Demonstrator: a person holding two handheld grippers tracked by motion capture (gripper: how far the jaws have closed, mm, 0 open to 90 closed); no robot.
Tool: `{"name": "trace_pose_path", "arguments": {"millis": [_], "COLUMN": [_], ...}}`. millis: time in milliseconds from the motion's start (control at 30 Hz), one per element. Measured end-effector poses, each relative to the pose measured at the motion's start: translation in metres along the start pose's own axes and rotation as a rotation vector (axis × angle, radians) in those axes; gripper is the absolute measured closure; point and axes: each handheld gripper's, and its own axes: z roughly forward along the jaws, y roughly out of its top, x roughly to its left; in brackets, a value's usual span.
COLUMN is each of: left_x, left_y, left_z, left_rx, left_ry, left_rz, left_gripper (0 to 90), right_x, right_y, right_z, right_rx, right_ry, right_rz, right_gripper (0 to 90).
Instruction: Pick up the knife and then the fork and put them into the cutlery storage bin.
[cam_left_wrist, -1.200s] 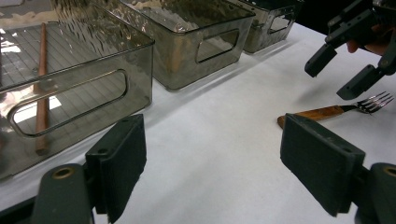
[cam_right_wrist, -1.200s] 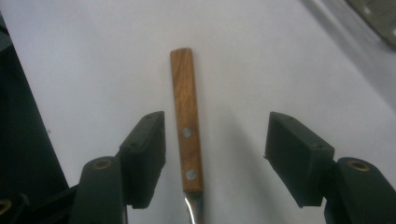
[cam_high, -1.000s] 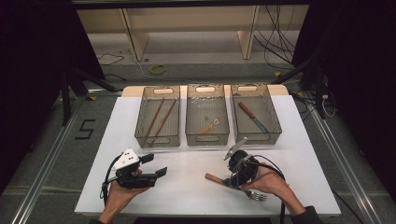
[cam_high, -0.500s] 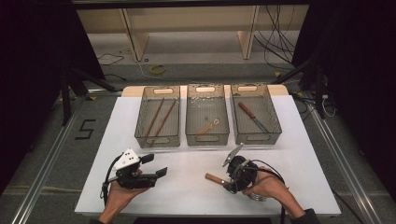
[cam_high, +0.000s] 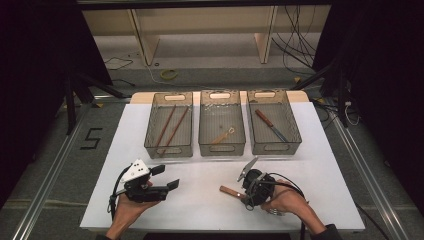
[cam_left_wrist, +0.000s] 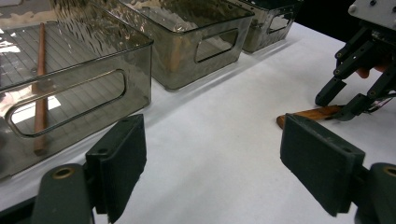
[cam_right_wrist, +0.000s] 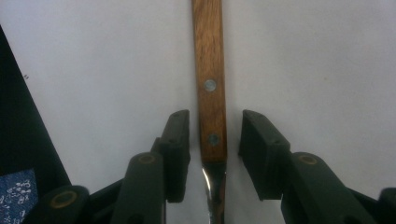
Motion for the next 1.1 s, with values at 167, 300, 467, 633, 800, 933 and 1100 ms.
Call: {"name": "trace_pose_path", "arguments": {"millis": [167, 300, 467, 633, 800, 933, 1100], "left_x": [0.0, -0.0001, -0.0005, -0.0005, -0.0003, -0.0003, 0.0], "left_y": [0.0001, 0.0, 0.0, 0.0, -0.0001, -0.0002, -0.0003], "left_z": [0.0001, 0.0002, 0.0005, 0.0005, 0.0005, 0.0006, 0.0006], "left_rx": [0.0, 0.001, 0.001, 0.001, 0.001, 0.002, 0.001], "left_ry": [0.0, -0.001, -0.002, -0.001, -0.002, -0.001, 0.0], "left_rz": [0.002, 0.002, 0.003, 0.004, 0.002, 0.004, 0.002], "left_gripper": [22.0, 22.0, 22.0, 22.0, 22.0, 22.0, 22.1], "right_x": [0.0027, 0.0032, 0.006, 0.0061, 0.0065, 0.0055, 0.0023], "right_y": [0.0006, 0.0011, 0.0028, 0.0033, 0.0033, 0.0026, 0.0012], "right_z": [0.0001, 0.0003, 0.0008, 0.0008, 0.0012, 0.0002, -0.0032], "right_rx": [0.015, 0.023, 0.036, 0.044, 0.039, 0.038, 0.008], "right_ry": [-0.012, -0.025, -0.041, -0.043, -0.046, -0.04, -0.022], "right_rz": [-0.013, -0.019, -0.022, -0.038, -0.047, -0.044, -0.031], "right_gripper": [67.1, 70.4, 72.5, 76.7, 77.5, 77.7, 77.8]}}
